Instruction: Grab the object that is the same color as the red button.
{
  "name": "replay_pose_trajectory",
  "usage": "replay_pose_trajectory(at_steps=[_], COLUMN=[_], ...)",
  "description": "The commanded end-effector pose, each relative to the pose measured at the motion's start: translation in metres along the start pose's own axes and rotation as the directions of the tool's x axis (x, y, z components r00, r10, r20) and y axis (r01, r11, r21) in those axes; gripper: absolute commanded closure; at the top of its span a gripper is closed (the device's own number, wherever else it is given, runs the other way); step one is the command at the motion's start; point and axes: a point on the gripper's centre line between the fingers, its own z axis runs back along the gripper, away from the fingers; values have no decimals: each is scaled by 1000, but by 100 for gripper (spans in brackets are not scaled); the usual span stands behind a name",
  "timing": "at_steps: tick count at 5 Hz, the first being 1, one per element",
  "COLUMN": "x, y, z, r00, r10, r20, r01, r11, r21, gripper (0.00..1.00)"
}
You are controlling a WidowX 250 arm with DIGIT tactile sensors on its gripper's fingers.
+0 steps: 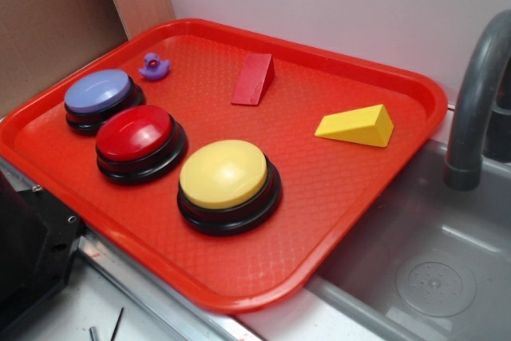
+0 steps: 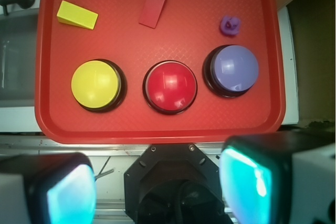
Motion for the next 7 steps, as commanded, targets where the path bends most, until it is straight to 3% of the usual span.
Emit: replay_pose_trajectory(at_steps=[1,2,3,4,5,6,7], x=[0,10,19,41,75,109,135], y=[0,4,3,2,5,9,17], z=[0,-14,-27,-52,-83,-114,-140], r00=[1000,992,965,886,847,778,744], r10=[0,129,254,429,497,577,599], r20=[0,16,70,175,189,249,298], r01=[0,-129,-256,-444,-519,-611,-645], r11=[1000,992,966,894,850,787,759], r21=[0,16,28,60,87,86,86], gripper=[0,0,0,0,0,0,0])
